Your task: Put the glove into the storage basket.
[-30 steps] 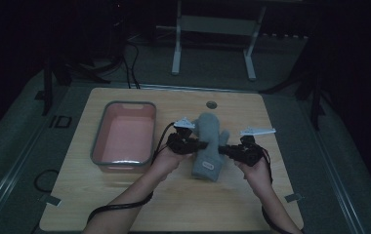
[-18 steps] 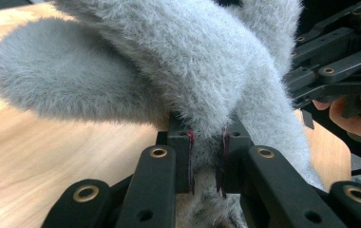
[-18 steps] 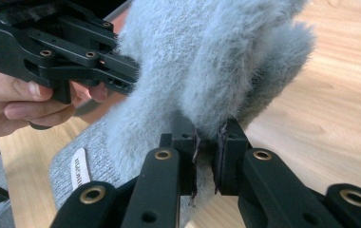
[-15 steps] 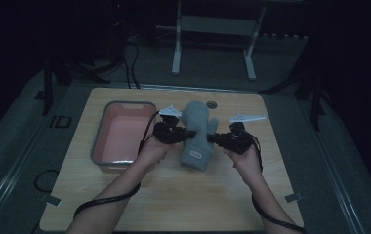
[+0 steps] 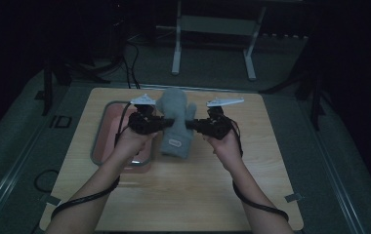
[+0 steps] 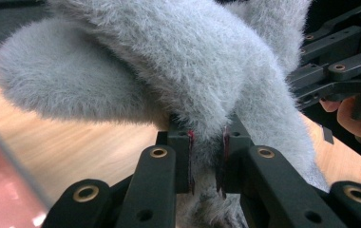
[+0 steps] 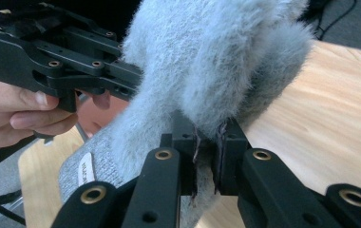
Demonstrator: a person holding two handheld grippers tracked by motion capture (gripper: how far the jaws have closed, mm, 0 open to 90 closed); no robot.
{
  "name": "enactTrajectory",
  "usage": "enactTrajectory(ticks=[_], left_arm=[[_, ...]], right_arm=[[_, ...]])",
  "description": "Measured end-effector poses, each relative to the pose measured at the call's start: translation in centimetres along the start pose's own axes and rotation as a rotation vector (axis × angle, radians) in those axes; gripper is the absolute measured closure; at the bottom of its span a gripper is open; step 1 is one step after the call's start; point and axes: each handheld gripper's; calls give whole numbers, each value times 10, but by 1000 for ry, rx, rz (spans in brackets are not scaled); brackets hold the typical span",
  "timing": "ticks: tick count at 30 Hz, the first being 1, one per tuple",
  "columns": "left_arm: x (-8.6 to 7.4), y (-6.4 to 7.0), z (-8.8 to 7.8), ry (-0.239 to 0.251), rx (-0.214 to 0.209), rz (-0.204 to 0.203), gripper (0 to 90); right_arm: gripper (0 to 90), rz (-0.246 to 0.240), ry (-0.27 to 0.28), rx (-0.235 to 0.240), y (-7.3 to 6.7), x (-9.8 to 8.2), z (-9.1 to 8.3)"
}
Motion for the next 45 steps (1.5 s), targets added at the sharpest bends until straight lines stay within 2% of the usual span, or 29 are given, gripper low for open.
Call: enactTrajectory(ticks=[14,17,19,22,25,34,41,45], left_arm=[[-3,-32,-79,31,111,-33,803],[-7,-39,-90,31,126,-43,803],[-13,-45,-94,24,134,-61,803],[-25,-56,-94,9,146,-95,803],[-41,-69,-88,-15,159,-137,802],[-70,-94,-62,-101,206,-226,801],[-77,-101,-48,-193,269,-246,798],[-78,-101,-40,-248,307,-249,796]], right_arm=[[821,-51,-8,87,-51,48,56],[821,-55,-6,99,-57,52,63],[821,-54,-11,115,-62,53,76],[821,-59,-34,115,-65,49,93],[821,-52,-70,107,-63,41,111],[821,-16,-171,65,-48,13,159],[822,-36,-230,3,-48,2,181],[821,-55,-250,-19,-52,0,187]])
Point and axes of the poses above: each handheld gripper's, and its own axes: z roughly forward along the jaws, x roughly out of its top, y roughly to its right, and after that the axes turned 5 degrees about -x, right-handed
